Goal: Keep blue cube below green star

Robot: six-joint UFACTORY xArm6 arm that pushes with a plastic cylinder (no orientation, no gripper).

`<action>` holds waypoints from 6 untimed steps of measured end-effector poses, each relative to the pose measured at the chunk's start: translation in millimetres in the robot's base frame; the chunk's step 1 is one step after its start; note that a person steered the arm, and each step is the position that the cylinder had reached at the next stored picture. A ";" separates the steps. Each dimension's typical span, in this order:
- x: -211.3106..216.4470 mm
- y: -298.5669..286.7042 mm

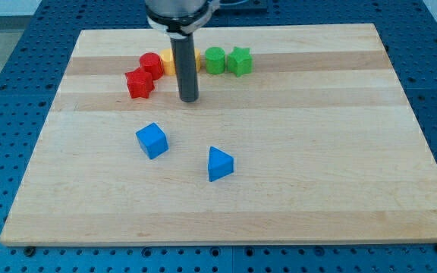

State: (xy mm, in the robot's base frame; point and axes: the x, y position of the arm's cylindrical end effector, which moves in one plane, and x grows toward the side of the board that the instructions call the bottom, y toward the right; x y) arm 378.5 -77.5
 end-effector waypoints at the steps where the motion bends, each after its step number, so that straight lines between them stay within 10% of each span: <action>1: 16.4 -32.4; 6: 76.1 -63.7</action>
State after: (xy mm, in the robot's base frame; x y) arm 454.6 -141.1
